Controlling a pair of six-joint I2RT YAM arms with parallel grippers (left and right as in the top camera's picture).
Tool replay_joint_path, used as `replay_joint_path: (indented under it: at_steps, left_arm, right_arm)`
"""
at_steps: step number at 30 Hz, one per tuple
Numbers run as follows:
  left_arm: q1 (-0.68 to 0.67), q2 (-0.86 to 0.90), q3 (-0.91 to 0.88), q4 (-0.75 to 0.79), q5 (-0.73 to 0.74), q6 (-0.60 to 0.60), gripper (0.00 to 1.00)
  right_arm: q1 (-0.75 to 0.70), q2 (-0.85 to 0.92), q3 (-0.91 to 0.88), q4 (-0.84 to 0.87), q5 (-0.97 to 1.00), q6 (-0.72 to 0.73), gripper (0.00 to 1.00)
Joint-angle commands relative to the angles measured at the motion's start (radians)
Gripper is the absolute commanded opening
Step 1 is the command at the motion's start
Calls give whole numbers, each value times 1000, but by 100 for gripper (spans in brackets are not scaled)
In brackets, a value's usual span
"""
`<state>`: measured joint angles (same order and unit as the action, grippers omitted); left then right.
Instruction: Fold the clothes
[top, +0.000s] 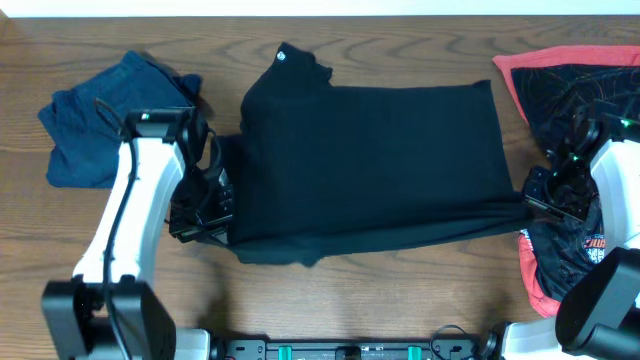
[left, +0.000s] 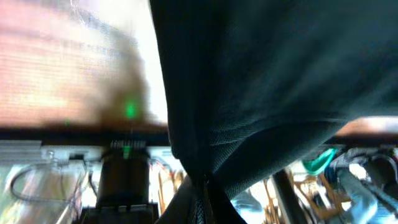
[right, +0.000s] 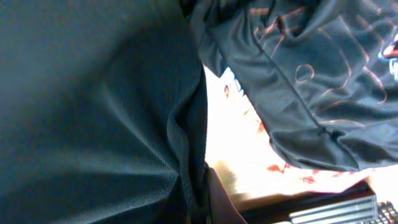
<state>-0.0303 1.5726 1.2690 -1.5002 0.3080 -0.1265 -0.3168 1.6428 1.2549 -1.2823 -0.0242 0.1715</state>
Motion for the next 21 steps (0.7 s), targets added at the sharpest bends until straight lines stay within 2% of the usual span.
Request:
replay_joint_path:
  at_steps: [1, 4, 9, 13, 21]
  left_arm:
    - [0, -39, -8, 89, -13, 13, 6]
    - [0, -32, -9, 212, -12, 13, 6]
    - [1, -8, -9, 365, -13, -22, 6]
    - [1, 21, -9, 495, -13, -90, 5]
    - [1, 107, -9, 640, -9, -138, 6]
  right_arm:
    - [-2, -16, -2, 48, -23, -51, 1]
    - [17, -16, -2, 113, -87, -65, 1]
    - [41, -15, -8, 248, -84, -65, 1]
    - [42, -14, -24, 366, -85, -64, 1]
    - [59, -8, -29, 384, -89, -65, 1]
